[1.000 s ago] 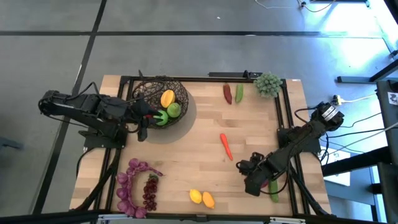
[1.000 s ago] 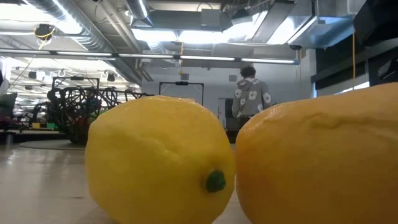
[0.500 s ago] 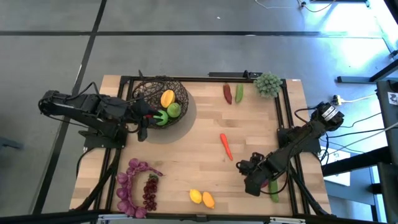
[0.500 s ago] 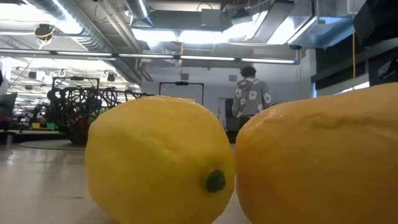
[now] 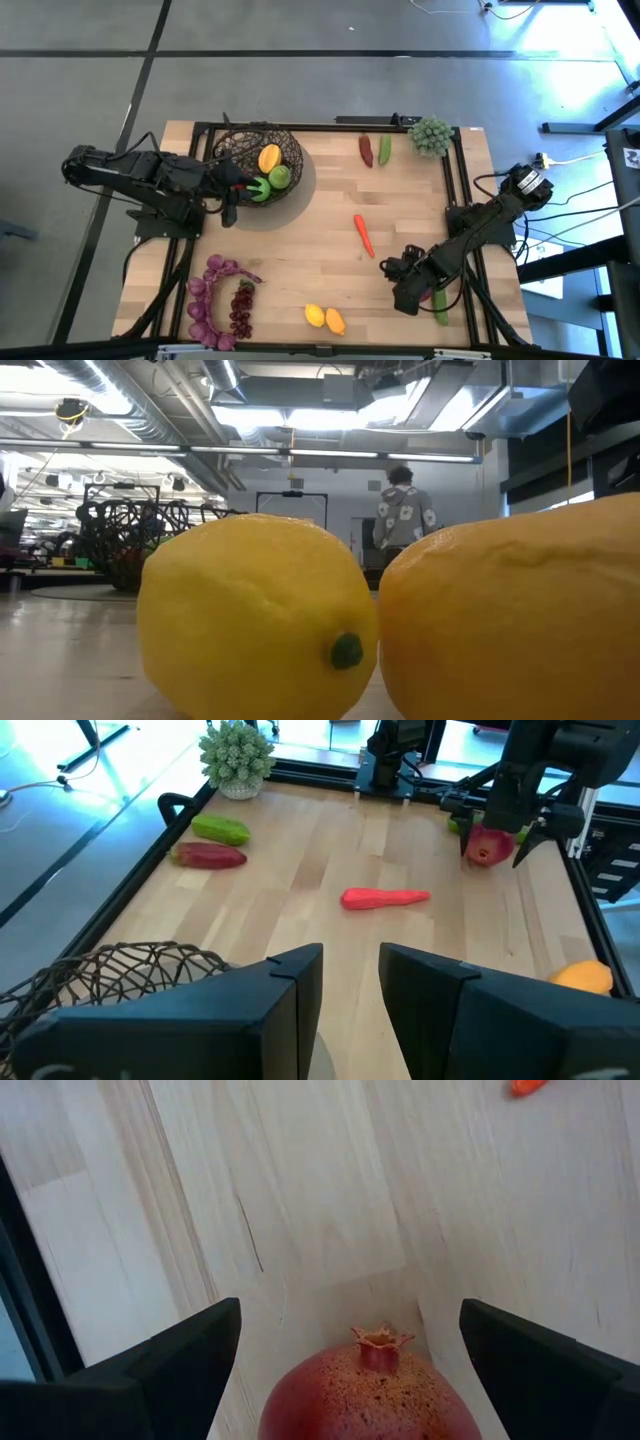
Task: Build produce basket
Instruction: Put the red pomegranate into the black wire basket
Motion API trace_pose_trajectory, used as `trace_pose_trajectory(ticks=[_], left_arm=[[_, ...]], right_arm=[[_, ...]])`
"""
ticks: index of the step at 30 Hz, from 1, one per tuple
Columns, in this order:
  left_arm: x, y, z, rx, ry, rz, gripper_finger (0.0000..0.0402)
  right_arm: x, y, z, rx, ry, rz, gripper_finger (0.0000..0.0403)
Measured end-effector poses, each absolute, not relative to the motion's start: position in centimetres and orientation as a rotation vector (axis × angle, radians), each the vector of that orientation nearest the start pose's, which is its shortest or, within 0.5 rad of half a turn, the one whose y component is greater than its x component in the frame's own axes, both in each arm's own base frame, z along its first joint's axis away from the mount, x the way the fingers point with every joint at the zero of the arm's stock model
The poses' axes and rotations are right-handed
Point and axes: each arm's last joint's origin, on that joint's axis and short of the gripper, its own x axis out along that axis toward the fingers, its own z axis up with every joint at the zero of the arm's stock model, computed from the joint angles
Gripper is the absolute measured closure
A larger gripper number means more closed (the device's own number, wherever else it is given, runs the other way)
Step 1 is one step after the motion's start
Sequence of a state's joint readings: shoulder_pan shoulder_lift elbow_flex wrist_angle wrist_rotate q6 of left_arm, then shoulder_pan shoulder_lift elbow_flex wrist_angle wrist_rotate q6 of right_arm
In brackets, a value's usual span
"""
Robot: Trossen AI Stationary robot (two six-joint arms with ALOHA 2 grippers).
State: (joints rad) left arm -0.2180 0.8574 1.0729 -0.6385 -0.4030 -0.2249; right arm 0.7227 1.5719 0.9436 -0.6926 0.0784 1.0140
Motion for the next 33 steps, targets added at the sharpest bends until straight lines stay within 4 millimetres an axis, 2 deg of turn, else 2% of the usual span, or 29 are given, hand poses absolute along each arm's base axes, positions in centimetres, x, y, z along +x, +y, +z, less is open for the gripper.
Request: trace_pose_trajectory(ticks=[6,16,27,33], left_arm=[[15.8,-2.3,37.5,-0.092,0.38,0.226,0.0309],[15.8,-2.4,37.5,-0.092,0.38,0.226,0.0309],[15.8,-2.3,37.5,-0.092,0.38,0.226,0.0309],[15.9,-2.3,37.5,-0.092,0.38,0.226,0.0309]], right_arm=[[20.6,17.9,16.8,0.38,1.343,-0.137,0.0034],[20.6,17.9,16.6,0.382,1.34,-0.132,0.0037],[20.7,17.9,16.7,0.358,1.321,-0.135,0.0138],[20.7,17.9,16.7,0.359,1.326,-0.13,0.0165]])
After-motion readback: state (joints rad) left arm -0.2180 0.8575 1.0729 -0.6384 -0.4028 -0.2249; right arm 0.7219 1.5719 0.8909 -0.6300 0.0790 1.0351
